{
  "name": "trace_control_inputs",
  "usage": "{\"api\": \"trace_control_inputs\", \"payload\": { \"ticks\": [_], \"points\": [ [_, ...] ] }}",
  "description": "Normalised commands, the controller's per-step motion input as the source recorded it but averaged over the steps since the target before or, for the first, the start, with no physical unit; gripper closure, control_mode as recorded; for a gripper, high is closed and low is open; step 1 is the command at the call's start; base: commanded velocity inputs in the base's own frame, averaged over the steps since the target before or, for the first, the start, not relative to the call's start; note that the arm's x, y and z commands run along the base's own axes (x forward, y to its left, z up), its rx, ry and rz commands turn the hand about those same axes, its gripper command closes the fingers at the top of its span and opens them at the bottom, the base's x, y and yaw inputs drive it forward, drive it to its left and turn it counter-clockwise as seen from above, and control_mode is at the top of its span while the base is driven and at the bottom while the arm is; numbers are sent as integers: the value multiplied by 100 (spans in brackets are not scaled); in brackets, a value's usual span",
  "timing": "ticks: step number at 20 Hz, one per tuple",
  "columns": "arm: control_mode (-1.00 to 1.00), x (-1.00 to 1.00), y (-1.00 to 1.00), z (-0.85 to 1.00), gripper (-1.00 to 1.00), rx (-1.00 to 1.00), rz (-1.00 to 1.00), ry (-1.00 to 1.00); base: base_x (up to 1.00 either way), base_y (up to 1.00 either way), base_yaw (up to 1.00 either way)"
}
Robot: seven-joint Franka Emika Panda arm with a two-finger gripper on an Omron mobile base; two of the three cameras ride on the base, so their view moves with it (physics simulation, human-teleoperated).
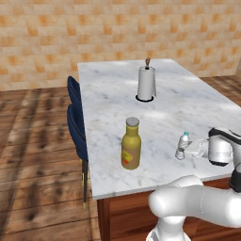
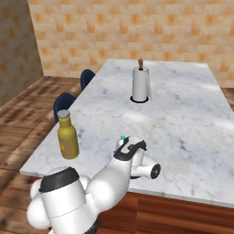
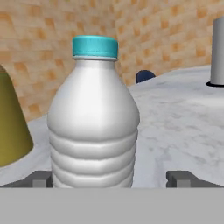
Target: Move the drinks to the dining counter.
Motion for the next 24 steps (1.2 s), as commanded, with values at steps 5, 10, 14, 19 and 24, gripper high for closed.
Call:
{"api": "trace_control_inputs", "payload": {
  "ticks": [5, 10, 14, 19, 24],
  "points": [
    [-100, -19, 0, 0, -100, 0, 2, -14, 0, 0, 0],
    [-100, -4, 1, 0, -100, 0, 2, -13, 0, 0, 0],
    [-100, 0, 0, 0, -100, 0, 1, -9, 0, 0, 0],
    [-100, -25, -27, 4, -100, 0, 0, -10, 0, 0, 0],
    [-100, -32, -34, 13, -100, 0, 0, -15, 0, 0, 0]
  ]
}}
